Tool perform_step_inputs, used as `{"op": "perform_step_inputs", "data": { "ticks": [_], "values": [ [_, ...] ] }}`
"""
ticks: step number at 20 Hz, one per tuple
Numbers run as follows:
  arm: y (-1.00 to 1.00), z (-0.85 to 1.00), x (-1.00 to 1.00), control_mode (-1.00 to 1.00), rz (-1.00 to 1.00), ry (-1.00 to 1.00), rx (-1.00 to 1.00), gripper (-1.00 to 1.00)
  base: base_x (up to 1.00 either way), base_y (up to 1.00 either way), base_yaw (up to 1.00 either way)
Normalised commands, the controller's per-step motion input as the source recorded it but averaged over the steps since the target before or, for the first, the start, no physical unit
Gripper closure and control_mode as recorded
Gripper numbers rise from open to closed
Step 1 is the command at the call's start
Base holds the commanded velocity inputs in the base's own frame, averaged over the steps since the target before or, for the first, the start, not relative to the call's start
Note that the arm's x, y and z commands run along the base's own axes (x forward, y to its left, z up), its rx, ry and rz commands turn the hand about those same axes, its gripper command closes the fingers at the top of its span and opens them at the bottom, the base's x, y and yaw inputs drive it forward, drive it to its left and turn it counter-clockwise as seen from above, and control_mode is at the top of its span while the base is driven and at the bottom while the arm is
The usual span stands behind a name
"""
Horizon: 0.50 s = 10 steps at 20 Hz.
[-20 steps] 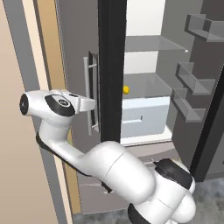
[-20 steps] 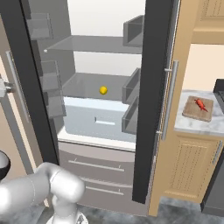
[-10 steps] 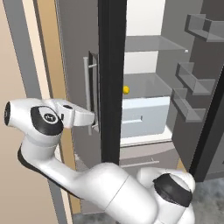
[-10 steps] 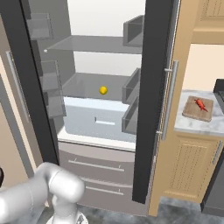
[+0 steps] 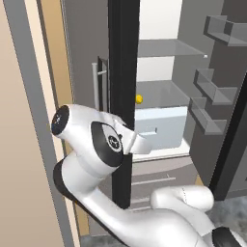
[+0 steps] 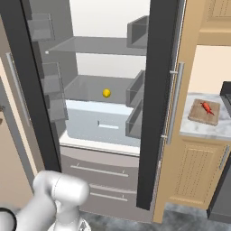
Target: Retrieve a lemon from the fridge and place it on the cutting board with the fish.
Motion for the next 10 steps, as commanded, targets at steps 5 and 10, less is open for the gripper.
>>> {"op": "perform_step_inputs", "data": {
  "ticks": [5, 10],
  "values": [
    [-0.99, -0.05, -0.02, -1.0, 0.04, 0.08, 0.53, -1.0, 0.0, 0.0, 0.0],
    [-0.52, -0.46, 0.24, -1.0, 0.01, 0.05, 0.85, -1.0, 0.0, 0.0, 0.0]
  ]
}}
